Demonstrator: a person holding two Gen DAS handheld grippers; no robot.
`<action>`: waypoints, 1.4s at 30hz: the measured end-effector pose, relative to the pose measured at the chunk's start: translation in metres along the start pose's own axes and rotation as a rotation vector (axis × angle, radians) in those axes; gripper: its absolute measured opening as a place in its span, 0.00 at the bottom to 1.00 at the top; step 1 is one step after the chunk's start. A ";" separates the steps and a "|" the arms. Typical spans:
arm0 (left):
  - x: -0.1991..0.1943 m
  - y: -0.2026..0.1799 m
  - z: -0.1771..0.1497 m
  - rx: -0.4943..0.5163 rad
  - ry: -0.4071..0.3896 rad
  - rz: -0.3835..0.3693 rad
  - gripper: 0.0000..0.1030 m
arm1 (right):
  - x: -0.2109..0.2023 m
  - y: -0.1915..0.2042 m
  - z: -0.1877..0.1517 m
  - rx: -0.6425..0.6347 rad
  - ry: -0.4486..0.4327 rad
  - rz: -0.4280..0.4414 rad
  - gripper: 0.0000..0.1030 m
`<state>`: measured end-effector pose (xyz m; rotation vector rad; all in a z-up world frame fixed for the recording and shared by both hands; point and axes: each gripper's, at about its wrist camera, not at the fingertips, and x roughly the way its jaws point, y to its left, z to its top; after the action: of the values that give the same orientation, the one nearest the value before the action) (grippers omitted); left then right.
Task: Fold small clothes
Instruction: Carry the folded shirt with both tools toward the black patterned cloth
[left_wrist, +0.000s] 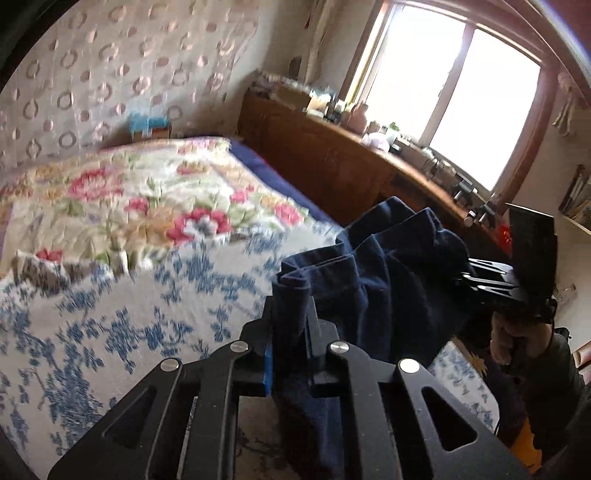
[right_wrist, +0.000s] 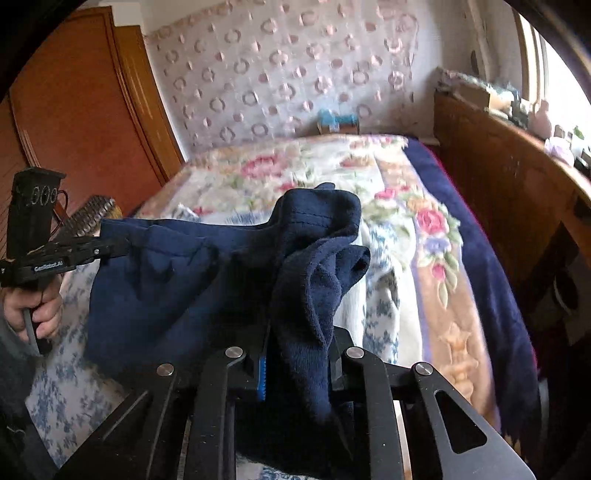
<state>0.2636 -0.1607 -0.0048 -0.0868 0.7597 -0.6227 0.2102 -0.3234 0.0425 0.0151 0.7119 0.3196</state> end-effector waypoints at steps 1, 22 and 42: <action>-0.005 -0.001 0.002 0.006 -0.012 0.005 0.12 | -0.003 0.001 0.002 -0.008 -0.016 -0.005 0.20; -0.168 0.076 -0.028 -0.041 -0.227 0.304 0.12 | 0.041 0.121 0.066 -0.316 -0.094 0.150 0.19; -0.272 0.147 -0.118 -0.210 -0.407 0.529 0.12 | 0.151 0.267 0.161 -0.694 -0.099 0.335 0.20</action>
<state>0.1071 0.1285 0.0345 -0.1912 0.4202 -0.0133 0.3460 -0.0094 0.1010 -0.5093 0.4689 0.8689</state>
